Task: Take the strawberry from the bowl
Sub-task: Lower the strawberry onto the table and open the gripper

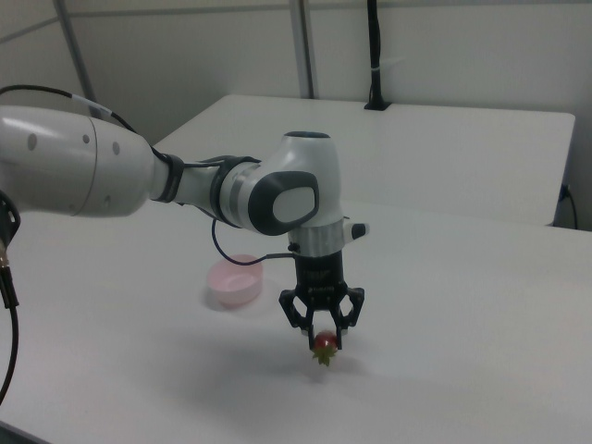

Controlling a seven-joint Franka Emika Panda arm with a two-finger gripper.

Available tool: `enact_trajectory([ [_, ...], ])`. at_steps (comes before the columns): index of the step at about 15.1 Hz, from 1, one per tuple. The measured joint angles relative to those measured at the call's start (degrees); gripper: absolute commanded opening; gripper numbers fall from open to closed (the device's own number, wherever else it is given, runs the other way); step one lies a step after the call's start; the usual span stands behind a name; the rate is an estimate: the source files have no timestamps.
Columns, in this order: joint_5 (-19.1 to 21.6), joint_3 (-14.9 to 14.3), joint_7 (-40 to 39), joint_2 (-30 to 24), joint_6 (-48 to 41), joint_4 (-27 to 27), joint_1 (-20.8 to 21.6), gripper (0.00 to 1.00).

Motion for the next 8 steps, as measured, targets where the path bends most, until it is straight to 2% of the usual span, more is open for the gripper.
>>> enact_trajectory([
  [1,0.0,0.0,0.0,0.3,0.0,0.0,0.1,1.00],
  [8,0.0,-0.1,0.9,-0.5,0.0,0.0,0.1,1.00],
])
